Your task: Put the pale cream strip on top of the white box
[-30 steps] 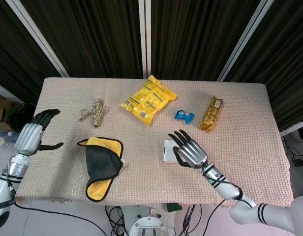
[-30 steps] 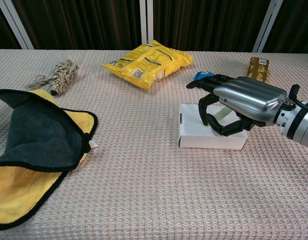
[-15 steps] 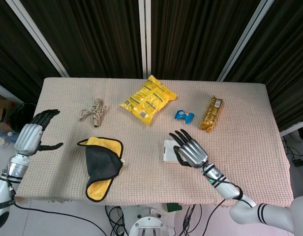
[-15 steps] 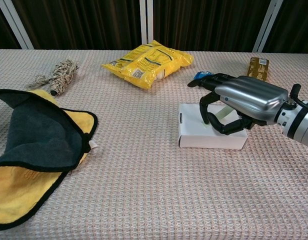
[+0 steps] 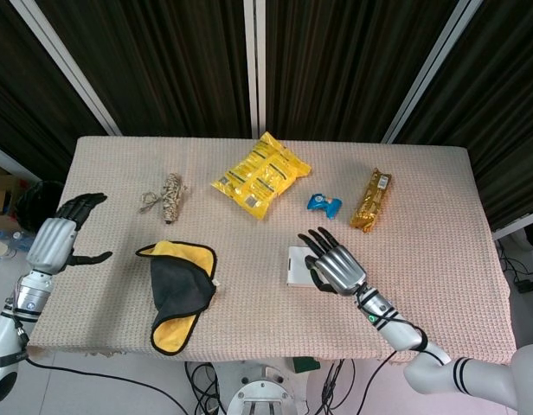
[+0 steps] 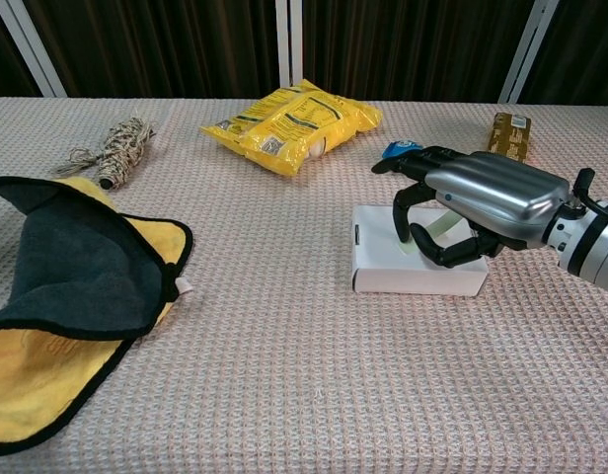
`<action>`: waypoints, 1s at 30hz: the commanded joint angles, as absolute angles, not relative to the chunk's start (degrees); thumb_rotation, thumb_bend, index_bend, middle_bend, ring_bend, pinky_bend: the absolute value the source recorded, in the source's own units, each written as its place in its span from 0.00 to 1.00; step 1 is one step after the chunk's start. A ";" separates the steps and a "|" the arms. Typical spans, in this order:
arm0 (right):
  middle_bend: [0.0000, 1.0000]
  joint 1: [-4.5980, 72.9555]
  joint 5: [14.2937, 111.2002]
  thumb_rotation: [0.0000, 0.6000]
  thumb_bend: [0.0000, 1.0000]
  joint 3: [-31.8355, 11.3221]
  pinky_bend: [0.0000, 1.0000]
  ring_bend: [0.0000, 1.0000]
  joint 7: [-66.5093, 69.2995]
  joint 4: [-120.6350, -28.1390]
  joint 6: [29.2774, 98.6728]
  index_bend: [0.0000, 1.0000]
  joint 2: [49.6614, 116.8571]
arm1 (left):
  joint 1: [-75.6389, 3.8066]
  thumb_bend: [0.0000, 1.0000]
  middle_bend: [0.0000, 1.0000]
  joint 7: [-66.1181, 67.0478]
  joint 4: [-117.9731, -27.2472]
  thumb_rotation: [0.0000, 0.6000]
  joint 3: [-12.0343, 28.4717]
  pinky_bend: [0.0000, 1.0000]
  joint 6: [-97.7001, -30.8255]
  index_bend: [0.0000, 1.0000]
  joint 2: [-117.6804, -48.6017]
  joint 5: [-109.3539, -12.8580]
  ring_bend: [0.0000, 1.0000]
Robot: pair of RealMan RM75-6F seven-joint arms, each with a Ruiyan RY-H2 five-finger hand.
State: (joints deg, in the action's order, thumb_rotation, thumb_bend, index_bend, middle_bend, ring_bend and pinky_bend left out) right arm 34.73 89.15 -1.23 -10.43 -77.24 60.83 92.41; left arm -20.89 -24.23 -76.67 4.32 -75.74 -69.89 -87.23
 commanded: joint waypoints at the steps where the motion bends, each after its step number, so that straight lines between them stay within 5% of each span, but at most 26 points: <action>1: 0.03 34.68 89.83 0.74 0.67 -1.19 0.00 0.00 -9.89 -77.54 61.61 0.49 92.30 | -20.87 0.00 0.12 -24.25 -76.69 1.00 4.32 0.14 -75.76 0.13 -69.86 -87.23 0.09; 30: 0.04 33.89 91.39 0.75 0.67 -0.18 0.00 0.00 -9.37 -79.43 63.23 0.49 90.67 | -21.05 0.00 0.12 -24.07 -76.83 1.00 4.23 0.14 -75.49 0.13 -70.11 -87.38 0.09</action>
